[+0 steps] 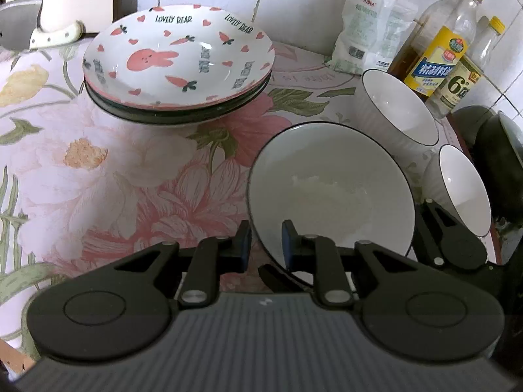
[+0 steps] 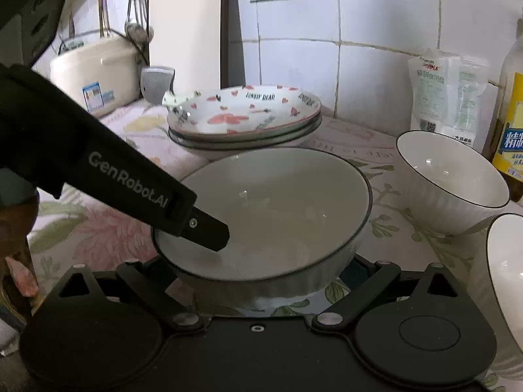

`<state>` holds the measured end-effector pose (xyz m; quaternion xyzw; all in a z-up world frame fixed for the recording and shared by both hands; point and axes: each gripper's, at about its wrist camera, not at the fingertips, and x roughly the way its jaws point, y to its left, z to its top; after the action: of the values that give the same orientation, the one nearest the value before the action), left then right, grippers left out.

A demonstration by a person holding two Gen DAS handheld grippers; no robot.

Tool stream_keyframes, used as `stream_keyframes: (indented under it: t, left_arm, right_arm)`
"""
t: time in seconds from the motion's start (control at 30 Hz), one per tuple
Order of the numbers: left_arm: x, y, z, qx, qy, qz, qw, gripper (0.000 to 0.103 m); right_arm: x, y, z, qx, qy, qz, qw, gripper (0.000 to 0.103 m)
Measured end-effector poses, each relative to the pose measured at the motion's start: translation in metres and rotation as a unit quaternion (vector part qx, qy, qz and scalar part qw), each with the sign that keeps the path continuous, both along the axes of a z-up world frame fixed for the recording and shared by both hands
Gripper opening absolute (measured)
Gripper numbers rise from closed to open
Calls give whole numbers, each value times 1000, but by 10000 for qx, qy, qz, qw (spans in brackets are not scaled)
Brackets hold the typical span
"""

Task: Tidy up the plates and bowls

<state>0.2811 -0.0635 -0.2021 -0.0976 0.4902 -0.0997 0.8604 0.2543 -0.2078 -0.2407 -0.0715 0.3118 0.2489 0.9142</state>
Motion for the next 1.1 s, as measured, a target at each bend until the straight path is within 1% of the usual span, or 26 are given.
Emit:
stream_keyframes:
  t: [0.03,0.07,0.1,0.2,0.4,0.5,0.57,0.67,0.73,0.87,0.9,1.0,1.1]
  left_arm:
    - [-1,1,0,-69,15,2,10000,23]
    - [-2,2,1,-114,14,47,9999,23]
    - [-4,3,4,-146,-16,112,9998,24]
    - [-12,9,15,-318,-48,194,9993,25]
    - [-34,15,45,-444,-193,106,9988,28]
    - [-46,11,61,-491,-256,-50,9985,29]
    - [-54,5,74,-508,-306,-157,9981,29]
    - [-65,-8,92,-387,-485,-319,9976,30]
    - [-73,-18,105,-376,-637,-461,9962,34]
    - [-83,-38,126,-396,-841,-663,9935,36]
    - [-85,-44,130,-386,-892,-701,9928,38]
    - [-90,-62,138,-378,-1018,-775,9911,41]
    - [-93,-81,139,-320,-1069,-695,9913,42]
  right_arm:
    - [1,2,-1,-206,123,-44,9997,100]
    - [1,2,-1,-335,139,-134,9993,100]
    - [-3,0,1,-338,130,-234,9991,101]
    - [-19,-13,10,-159,193,-336,9991,101]
    - [-67,-47,39,245,-58,-564,9981,101]
    - [-88,-68,60,556,-204,-739,9955,101]
    - [-99,-82,77,765,-297,-862,9929,101]
    - [-115,-102,100,1014,-478,-1082,9878,101]
    - [-123,-115,113,1129,-578,-1265,9838,101]
    - [-132,-143,134,1464,-626,-1527,9754,101]
    - [-135,-149,138,1525,-623,-1587,9735,101]
    - [-139,-168,148,1519,-555,-1715,9718,101]
    - [-138,-182,152,1483,-478,-1829,9707,101]
